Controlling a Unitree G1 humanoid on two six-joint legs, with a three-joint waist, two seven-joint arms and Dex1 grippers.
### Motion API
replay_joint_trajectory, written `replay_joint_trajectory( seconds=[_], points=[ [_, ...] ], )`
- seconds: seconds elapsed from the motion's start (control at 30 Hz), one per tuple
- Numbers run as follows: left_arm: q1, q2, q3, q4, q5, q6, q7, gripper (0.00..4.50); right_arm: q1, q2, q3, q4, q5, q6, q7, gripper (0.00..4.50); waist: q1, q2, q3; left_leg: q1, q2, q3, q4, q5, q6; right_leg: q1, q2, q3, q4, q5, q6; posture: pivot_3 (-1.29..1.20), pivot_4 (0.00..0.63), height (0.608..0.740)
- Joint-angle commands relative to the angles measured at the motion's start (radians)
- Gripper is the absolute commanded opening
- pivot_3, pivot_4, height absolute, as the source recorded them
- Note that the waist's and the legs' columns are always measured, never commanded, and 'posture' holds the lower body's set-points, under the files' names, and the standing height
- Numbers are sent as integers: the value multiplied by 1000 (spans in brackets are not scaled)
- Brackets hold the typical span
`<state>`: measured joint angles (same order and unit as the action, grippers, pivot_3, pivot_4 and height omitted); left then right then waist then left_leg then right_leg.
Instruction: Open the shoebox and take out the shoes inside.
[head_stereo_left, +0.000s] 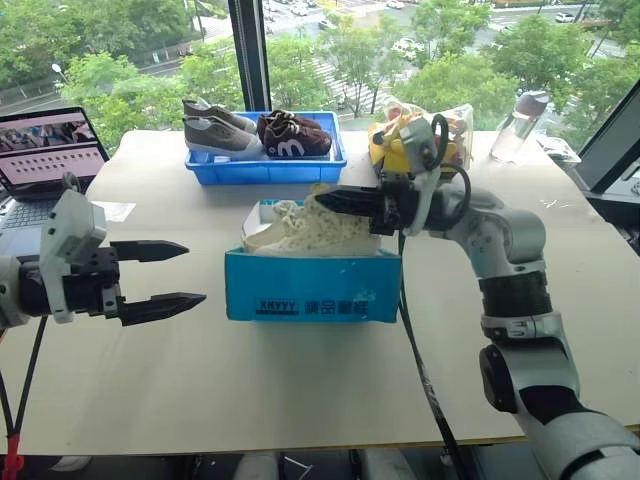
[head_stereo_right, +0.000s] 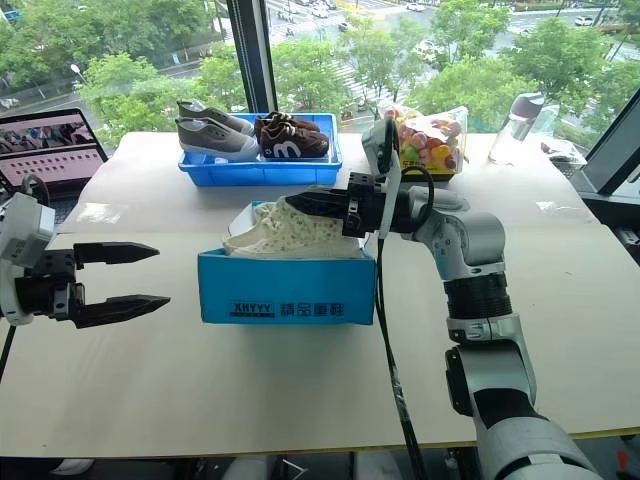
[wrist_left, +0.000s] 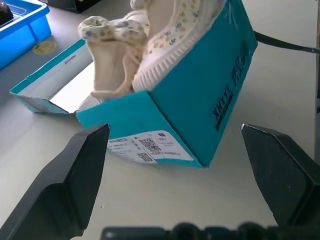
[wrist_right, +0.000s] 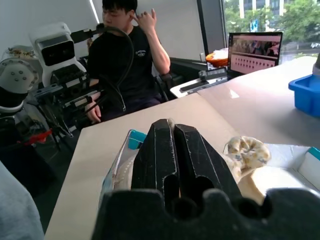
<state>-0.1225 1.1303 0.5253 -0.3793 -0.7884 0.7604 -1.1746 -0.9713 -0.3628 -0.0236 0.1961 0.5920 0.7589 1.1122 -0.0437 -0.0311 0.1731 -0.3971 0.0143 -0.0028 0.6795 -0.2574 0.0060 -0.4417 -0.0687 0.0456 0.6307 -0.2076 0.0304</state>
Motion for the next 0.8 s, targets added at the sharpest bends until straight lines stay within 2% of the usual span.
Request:
replay_joint_trajectory(
  seconds=[0.03, 0.1, 0.23, 0.27, 0.4, 0.47, 0.57, 0.6, 0.67, 0.73, 0.8],
  points=[
    [-18, 13, 2, -3, 4, -30, -9, 4500, -14, -44, 26, -87, -13, -32, 18, 36, -1, 0, 0, 0, 0, 0, 0, 0, 0, 0, 0, 0, 0, 0, 0, 0, 150, 740],
    [-28, 13, -8, 2, 7, -34, -8, 4500, 38, -85, 105, -112, -58, -59, 75, 36, 0, 0, 0, 0, 0, 0, 0, 0, 0, 0, 0, 0, 0, 0, 0, 0, 150, 740],
    [-33, 14, -22, 12, 15, -44, -11, 4500, 35, -71, 60, -158, 51, 29, 77, 36, -1, 0, 0, 0, 0, 0, 0, 0, 0, 1, 0, 0, -1, 0, 0, 0, 150, 740],
    [-34, 14, -25, 11, 15, -44, -11, 4500, 47, -81, 81, -176, 45, 37, 90, 36, -4, 0, 0, 0, 0, 0, 1, 0, 0, 0, 0, 0, 0, 0, 0, 0, 150, 740],
    [-39, 13, -30, 11, 15, -43, -11, 4500, 151, -152, 270, -235, -102, -69, 158, 36, 1, 0, 0, 1, 0, 0, 0, 0, 0, 0, 1, 0, 0, 0, 0, 0, 150, 740],
    [-40, 15, -30, 13, 17, -43, -14, 4500, 134, -103, 243, -176, -100, -69, 91, 36, 1, -1, 0, 2, 1, -1, 0, 0, 0, 2, 1, -1, -1, 0, 0, 0, 150, 740],
    [-43, 16, -32, 15, 20, -44, -16, 4500, 117, -95, 286, -100, -234, -205, 35, 36, -5, 0, 0, 1, 0, 3, 1, 0, 0, 0, 0, 2, 0, 1, -1, 0, 150, 740],
    [-44, 16, -32, 14, 19, -43, -16, 4500, 96, -67, 261, -59, -238, -214, -8, 36, -5, 0, 0, 2, 0, 3, 1, 0, -1, 1, 0, 2, 0, 1, -1, 0, 150, 740],
    [-46, 16, -34, 14, 20, -42, -17, 4500, 71, -24, 182, -55, -135, -141, -12, 36, -5, 0, 0, 5, 0, 3, 1, 0, -1, 3, 1, 2, 0, 1, -1, 0, 150, 740],
    [-47, 17, -36, 13, 20, -41, -17, 4500, 80, -29, 161, -113, -81, -119, 41, 36, -2, 0, 0, 5, 1, 2, 0, 0, -1, 3, 2, 2, 1, 1, -1, 0, 150, 740],
    [-47, 17, -36, 12, 19, -40, -17, 4500, 70, -11, 103, -133, 3, -39, 24, 36, 0, 0, 0, 5, 2, 1, -1, 0, 0, 3, 3, 2, 0, 1, -1, 0, 150, 740]
  ],
)
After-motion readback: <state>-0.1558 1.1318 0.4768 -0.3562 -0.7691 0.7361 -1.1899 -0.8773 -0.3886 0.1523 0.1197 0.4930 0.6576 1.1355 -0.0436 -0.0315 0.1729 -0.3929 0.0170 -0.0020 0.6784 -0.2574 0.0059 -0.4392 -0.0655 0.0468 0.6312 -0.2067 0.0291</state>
